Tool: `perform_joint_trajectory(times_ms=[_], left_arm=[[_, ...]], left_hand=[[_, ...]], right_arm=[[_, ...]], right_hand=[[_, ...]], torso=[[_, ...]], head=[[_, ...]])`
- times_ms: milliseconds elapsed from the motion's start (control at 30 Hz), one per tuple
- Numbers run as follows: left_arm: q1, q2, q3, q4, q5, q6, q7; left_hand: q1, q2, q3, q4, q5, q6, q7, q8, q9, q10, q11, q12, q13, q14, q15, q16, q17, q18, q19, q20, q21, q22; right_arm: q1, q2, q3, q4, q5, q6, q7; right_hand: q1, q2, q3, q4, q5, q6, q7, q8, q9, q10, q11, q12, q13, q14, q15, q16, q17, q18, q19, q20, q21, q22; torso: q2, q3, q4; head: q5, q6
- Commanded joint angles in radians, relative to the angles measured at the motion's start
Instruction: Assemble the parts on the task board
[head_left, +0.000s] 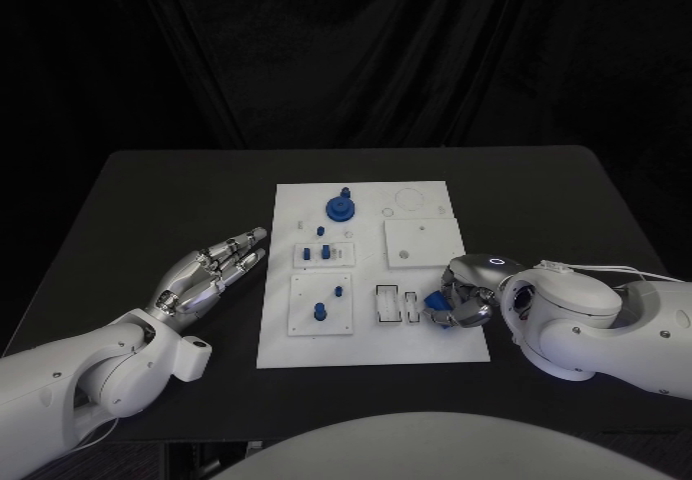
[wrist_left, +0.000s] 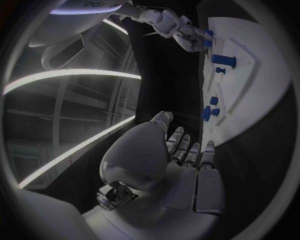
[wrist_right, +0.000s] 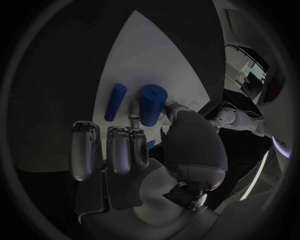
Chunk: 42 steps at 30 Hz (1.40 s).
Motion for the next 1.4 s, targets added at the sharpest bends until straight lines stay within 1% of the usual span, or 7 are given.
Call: perform_joint_trajectory(times_ms=[33, 267, 433, 533, 567, 900, 1400], left_arm=[[0.0, 0.001, 0.001, 0.0, 0.004, 0.016, 0.15], [0.0, 0.002, 0.001, -0.002, 0.004, 0.02, 0.15], [0.0, 0.004, 0.001, -0.003, 0.004, 0.02, 0.149], [0.0, 0.005, 0.001, -0.004, 0.004, 0.02, 0.149], [0.0, 0.006, 0.001, -0.004, 0.004, 0.02, 0.149], [0.0, 0.012, 0.001, -0.007, 0.004, 0.023, 0.15], [0.0, 0.013, 0.001, -0.008, 0.004, 0.026, 0.149]], left_hand=[[0.008, -0.001, 0.006, 0.002, 0.001, -0.003, 0.002, -0.001, -0.001, -0.001, 0.006, -0.004, -0.001, -0.002, 0.008, 0.004, 0.001, 0.001, -0.001, 0.01, 0.006, 0.001], [0.008, 0.0, 0.008, 0.002, 0.0, -0.004, 0.003, -0.001, -0.001, -0.002, 0.007, -0.005, -0.001, -0.002, 0.01, 0.004, 0.001, 0.001, 0.0, 0.011, 0.006, 0.001], [0.009, 0.0, 0.01, 0.002, 0.0, -0.005, 0.004, -0.001, -0.001, -0.002, 0.008, -0.005, -0.001, -0.001, 0.011, 0.005, 0.002, 0.001, 0.0, 0.012, 0.006, 0.001], [0.009, 0.0, 0.01, 0.002, 0.0, -0.005, 0.004, -0.001, -0.001, -0.002, 0.008, -0.005, -0.001, -0.001, 0.011, 0.005, 0.002, 0.001, 0.0, 0.012, 0.006, 0.001], [0.009, 0.0, 0.01, 0.003, -0.001, -0.005, 0.004, -0.001, -0.001, -0.002, 0.008, -0.005, -0.001, -0.001, 0.012, 0.006, 0.002, 0.001, 0.0, 0.013, 0.006, 0.001], [0.009, 0.0, 0.01, 0.003, -0.001, -0.005, 0.004, -0.001, -0.001, -0.002, 0.008, -0.005, -0.001, -0.001, 0.012, 0.006, 0.002, 0.001, 0.0, 0.013, 0.006, 0.001], [0.009, 0.0, 0.011, 0.003, -0.001, -0.005, 0.005, -0.001, -0.001, -0.002, 0.009, -0.005, -0.001, 0.0, 0.013, 0.007, 0.002, 0.001, 0.0, 0.014, 0.006, 0.001]], right_arm=[[-0.008, -0.001, -0.005, -0.002, 0.112, -0.074, 0.001], [-0.006, -0.011, -0.003, 0.025, 0.275, -0.198, 0.063], [0.015, -0.016, 0.0, 0.041, 0.383, -0.259, 0.106], [0.032, -0.013, 0.0, 0.048, 0.418, -0.272, 0.117], [0.036, -0.011, 0.0, 0.05, 0.426, -0.274, 0.119], [0.047, 0.041, -0.001, 0.031, 0.468, -0.252, 0.124], [0.043, 0.096, -0.002, 0.0, 0.461, -0.201, 0.1]], right_hand=[[0.069, 0.033, 0.056, -0.035, 0.092, -0.016, -0.015, 0.011, 0.024, 0.104, -0.009, 0.003, 0.263, 0.086, -0.008, -0.007, 0.179, -0.003, 0.062, -0.008, 0.005, 0.226], [0.076, 0.016, 0.101, -0.047, 0.206, -0.029, -0.019, 0.029, 0.07, 0.104, -0.013, 0.003, 0.263, 0.086, -0.012, -0.009, 0.175, -0.002, 0.061, -0.011, 0.004, 0.225], [0.065, 0.017, 0.108, -0.045, 0.222, -0.029, -0.018, 0.032, 0.079, 0.104, -0.013, 0.003, 0.263, 0.087, -0.012, -0.006, 0.178, -0.003, 0.062, -0.012, 0.007, 0.226], [0.037, 0.021, 0.101, -0.036, 0.168, -0.029, -0.018, 0.035, 0.089, 0.104, -0.013, 0.003, 0.263, 0.088, -0.011, -0.005, 0.18, -0.003, 0.063, -0.011, 0.009, 0.226], [0.02, 0.028, 0.091, -0.03, 0.107, -0.029, -0.018, 0.033, 0.094, 0.104, -0.012, 0.003, 0.263, 0.088, -0.011, -0.005, 0.179, -0.003, 0.063, -0.011, 0.008, 0.226], [-0.019, 0.055, 0.062, -0.023, -0.037, -0.028, -0.014, 0.02, 0.104, 0.104, -0.009, 0.003, 0.263, 0.087, -0.008, -0.008, 0.174, -0.002, 0.061, -0.009, 0.004, 0.224], [-0.06, 0.084, 0.018, -0.02, -0.185, -0.033, -0.004, -0.013, 0.098, 0.104, 0.0, 0.003, 0.263, 0.084, -0.001, -0.015, 0.161, 0.002, 0.055, -0.002, -0.009, 0.219]], torso=[[0.0, 0.0006, -0.0006], [0.001, -0.0004, 0.0009], [0.001, -0.0002, 0.001], [0.001, -0.0006, 0.0013], [0.001, -0.0004, 0.0013], [0.001, -0.0008, 0.0016], [0.001, -0.0007, 0.0011]], head=[[0.001, 0.0], [0.001, 0.0], [0.002, 0.0], [0.003, 0.0], [0.003, 0.0], [0.005, 0.0], [0.012, 0.0]])
